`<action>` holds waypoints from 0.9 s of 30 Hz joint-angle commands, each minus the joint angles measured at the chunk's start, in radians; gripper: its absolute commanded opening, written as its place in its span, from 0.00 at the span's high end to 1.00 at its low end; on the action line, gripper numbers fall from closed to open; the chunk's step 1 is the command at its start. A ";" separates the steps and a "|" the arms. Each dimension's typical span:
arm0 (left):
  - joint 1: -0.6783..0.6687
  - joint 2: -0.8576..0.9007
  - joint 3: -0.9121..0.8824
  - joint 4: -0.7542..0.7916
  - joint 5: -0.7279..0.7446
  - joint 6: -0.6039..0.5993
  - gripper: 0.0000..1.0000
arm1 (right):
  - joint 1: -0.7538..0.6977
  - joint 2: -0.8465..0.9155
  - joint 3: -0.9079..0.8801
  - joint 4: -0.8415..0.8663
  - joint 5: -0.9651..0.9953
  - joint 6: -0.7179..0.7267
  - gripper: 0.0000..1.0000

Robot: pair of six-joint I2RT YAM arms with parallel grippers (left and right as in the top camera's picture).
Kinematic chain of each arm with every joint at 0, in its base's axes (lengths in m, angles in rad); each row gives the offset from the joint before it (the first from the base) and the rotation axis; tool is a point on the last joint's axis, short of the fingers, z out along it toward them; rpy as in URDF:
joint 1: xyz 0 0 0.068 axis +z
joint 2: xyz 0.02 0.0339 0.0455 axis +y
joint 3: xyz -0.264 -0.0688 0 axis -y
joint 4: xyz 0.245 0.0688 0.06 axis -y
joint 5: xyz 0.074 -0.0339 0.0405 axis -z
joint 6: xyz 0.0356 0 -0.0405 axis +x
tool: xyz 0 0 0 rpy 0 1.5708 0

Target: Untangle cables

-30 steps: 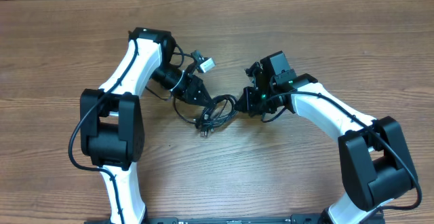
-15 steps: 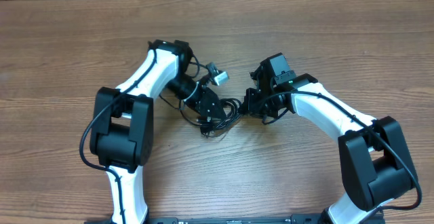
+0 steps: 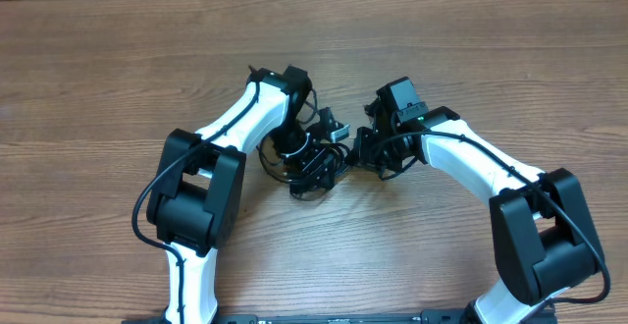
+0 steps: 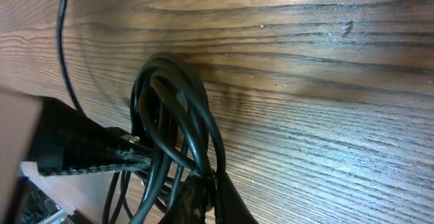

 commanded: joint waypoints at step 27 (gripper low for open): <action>0.111 -0.018 0.034 -0.103 0.239 0.155 0.96 | -0.063 0.001 0.000 0.008 -0.216 -0.045 0.62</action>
